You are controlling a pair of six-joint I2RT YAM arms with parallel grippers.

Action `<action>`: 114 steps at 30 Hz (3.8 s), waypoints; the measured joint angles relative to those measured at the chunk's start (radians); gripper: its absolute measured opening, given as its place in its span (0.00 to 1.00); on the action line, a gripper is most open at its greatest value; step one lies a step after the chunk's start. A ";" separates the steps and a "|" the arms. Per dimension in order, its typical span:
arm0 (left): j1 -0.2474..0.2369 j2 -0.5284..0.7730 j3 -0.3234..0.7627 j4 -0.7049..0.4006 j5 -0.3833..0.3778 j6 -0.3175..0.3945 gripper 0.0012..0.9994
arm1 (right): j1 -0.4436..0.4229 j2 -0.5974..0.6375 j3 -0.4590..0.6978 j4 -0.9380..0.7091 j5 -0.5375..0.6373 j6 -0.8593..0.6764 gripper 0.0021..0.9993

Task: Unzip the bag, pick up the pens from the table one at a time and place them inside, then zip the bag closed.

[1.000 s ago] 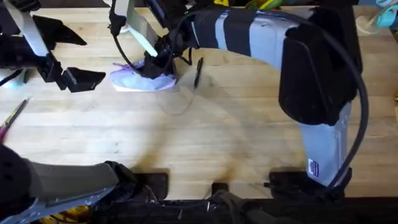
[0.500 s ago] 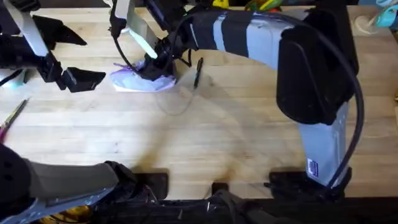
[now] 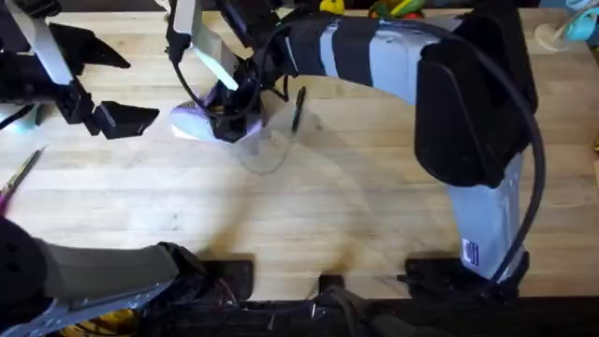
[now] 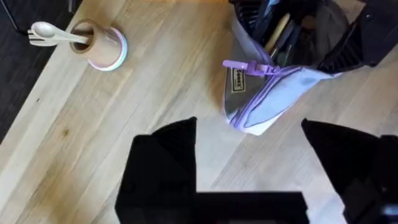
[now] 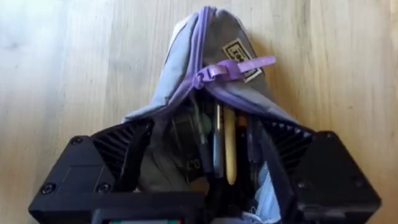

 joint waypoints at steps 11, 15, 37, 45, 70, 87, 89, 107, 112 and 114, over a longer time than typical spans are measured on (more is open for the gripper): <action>0.000 0.000 0.000 0.000 0.000 0.000 0.99 | -0.003 -0.003 0.000 0.001 -0.001 0.006 1.00; 0.000 0.000 0.000 0.000 0.000 0.000 0.99 | -0.018 -0.031 0.000 -0.021 -0.001 0.052 1.00; 0.000 0.000 0.000 0.004 0.000 0.003 0.99 | -0.095 -0.234 0.000 -0.209 0.608 0.481 1.00; 0.000 0.000 0.000 0.004 0.000 0.003 0.99 | -0.119 -0.234 0.000 -0.312 0.600 0.779 1.00; 0.000 0.000 0.000 0.004 0.000 0.003 0.99 | -0.119 -0.203 -0.257 -0.232 0.643 1.324 1.00; 0.000 0.000 0.000 0.004 0.000 0.003 0.99 | -0.105 -0.191 -0.257 -0.239 0.745 1.325 0.07; 0.000 0.000 0.000 0.004 0.000 0.003 0.99 | -0.105 -0.190 -0.255 -0.236 0.745 1.325 0.05; 0.000 0.000 0.000 0.004 0.000 0.002 0.99 | -0.099 -0.148 0.097 -0.358 0.763 1.027 0.04; 0.000 0.000 0.000 0.004 0.000 0.003 0.99 | -0.099 -0.153 0.204 -0.350 0.611 0.774 0.04; 0.000 0.000 0.000 0.004 0.000 0.003 0.99 | -0.099 -0.156 0.224 -0.351 0.494 0.656 0.04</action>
